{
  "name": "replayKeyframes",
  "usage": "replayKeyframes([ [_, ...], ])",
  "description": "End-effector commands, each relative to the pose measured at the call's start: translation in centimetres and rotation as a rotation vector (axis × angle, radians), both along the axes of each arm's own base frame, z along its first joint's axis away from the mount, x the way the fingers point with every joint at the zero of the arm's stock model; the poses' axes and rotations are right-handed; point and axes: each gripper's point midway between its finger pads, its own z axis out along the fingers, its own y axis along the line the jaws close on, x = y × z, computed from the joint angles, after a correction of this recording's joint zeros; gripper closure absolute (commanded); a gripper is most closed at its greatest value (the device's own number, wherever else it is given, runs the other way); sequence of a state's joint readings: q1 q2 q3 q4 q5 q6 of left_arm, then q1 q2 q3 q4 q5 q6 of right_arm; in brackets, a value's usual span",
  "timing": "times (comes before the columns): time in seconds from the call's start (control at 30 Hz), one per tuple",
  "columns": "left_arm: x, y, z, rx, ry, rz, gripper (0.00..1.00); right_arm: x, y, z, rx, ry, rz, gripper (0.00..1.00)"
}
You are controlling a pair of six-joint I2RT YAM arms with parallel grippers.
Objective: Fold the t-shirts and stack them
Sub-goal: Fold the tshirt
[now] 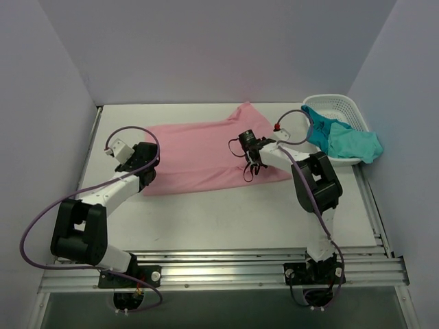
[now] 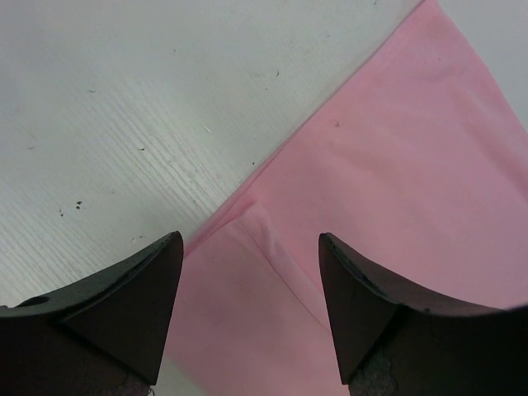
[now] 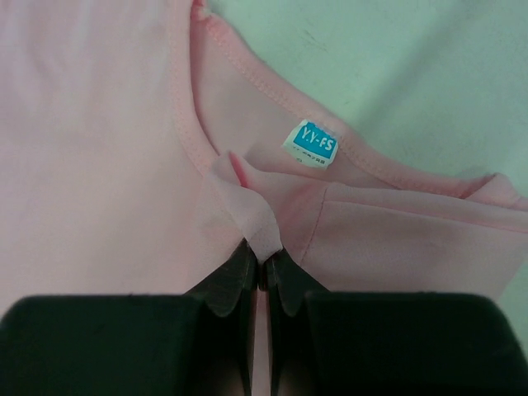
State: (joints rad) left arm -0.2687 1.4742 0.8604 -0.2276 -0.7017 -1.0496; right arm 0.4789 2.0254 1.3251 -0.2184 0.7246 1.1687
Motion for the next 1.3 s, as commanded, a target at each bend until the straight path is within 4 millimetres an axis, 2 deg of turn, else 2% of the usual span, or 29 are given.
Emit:
replayKeyframes([
  [0.0, 1.0, 0.0, 1.0, 0.011, -0.041, 0.002, 0.25, 1.2, -0.5, 3.0, -0.014, -0.038, -0.020, 0.99],
  [0.27, 1.1, -0.1, 0.9, 0.012, -0.040, -0.001, 0.25, 1.2, -0.7, 5.5, -0.004, -0.069, -0.022, 0.97],
  [0.33, 1.1, -0.1, 0.9, 0.010, -0.040, -0.002, 0.25, 1.3, -0.8, 5.7, -0.009, -0.071, -0.025, 0.92],
  [0.5, 0.9, 0.0, 1.2, 0.014, -0.042, -0.004, 0.26, 1.3, -0.8, 5.2, -0.010, -0.060, -0.027, 0.89],
  [0.83, 0.8, 0.0, 1.2, 0.013, -0.044, -0.006, 0.26, 1.6, -0.7, 4.7, -0.014, -0.052, -0.016, 1.00],
  [0.97, 0.8, 0.0, 1.2, 0.012, -0.044, -0.007, 0.26, 1.6, -0.8, 4.3, -0.014, -0.041, -0.014, 1.00],
  [1.13, 0.7, 0.1, 1.0, 0.014, -0.043, -0.007, 0.26, 1.2, -1.2, 4.1, -0.021, -0.039, -0.028, 0.81],
  [1.27, 0.7, 0.0, 0.8, 0.014, -0.040, -0.010, 0.26, 1.1, -1.7, 4.2, -0.027, -0.042, -0.037, 0.77],
])
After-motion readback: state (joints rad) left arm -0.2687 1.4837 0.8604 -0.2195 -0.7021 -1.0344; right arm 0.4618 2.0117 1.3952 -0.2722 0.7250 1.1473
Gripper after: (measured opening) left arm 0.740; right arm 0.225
